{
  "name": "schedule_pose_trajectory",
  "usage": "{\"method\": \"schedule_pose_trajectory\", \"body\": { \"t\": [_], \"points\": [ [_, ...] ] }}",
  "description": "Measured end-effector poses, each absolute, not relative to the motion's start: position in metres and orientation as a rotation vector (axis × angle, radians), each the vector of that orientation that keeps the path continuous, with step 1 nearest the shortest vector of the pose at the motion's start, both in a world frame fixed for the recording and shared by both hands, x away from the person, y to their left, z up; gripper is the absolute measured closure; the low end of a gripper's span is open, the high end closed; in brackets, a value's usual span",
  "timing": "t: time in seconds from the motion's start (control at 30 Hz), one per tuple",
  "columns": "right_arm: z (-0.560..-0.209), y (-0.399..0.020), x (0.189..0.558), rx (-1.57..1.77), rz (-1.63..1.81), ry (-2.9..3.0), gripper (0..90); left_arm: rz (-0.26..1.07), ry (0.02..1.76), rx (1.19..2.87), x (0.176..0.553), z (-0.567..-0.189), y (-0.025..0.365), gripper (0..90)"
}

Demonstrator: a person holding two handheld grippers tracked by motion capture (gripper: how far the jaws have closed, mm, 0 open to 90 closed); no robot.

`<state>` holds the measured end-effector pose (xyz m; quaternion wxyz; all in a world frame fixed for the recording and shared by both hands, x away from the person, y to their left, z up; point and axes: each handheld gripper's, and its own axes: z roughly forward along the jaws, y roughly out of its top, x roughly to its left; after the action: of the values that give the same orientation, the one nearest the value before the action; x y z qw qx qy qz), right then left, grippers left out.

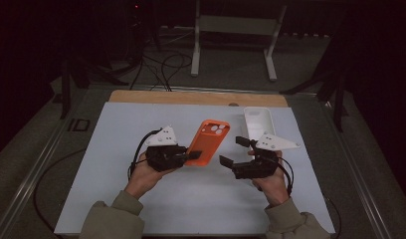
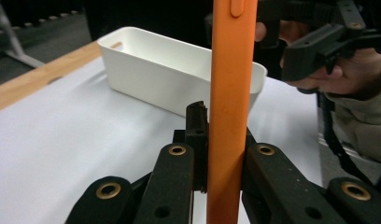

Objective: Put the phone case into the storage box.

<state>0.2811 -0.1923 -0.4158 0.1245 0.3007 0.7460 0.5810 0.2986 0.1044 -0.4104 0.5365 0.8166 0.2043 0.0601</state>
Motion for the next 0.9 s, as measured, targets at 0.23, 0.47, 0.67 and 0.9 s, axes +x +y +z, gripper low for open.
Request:
{"method": "schedule_pose_trajectory", "body": {
  "t": [0.23, 0.47, 0.67, 0.9],
  "points": [
    [-0.418, -0.192, 0.282, 0.875, 1.645, 2.162, 8.9, 0.210, 0.525, 1.937, 0.295, -0.408, 0.106, 85.6],
    [-0.419, -0.198, 0.283, 0.886, 1.614, 2.140, 8.9, 0.261, 0.564, 1.940, 0.294, -0.408, 0.107, 85.6],
    [-0.419, -0.203, 0.284, 0.902, 1.604, 2.128, 8.8, 0.339, 0.610, 1.923, 0.291, -0.411, 0.109, 85.6],
    [-0.418, -0.206, 0.286, 0.955, 1.604, 2.081, 8.7, 0.439, 0.661, 1.883, 0.285, -0.411, 0.113, 85.6]
  ]
}}
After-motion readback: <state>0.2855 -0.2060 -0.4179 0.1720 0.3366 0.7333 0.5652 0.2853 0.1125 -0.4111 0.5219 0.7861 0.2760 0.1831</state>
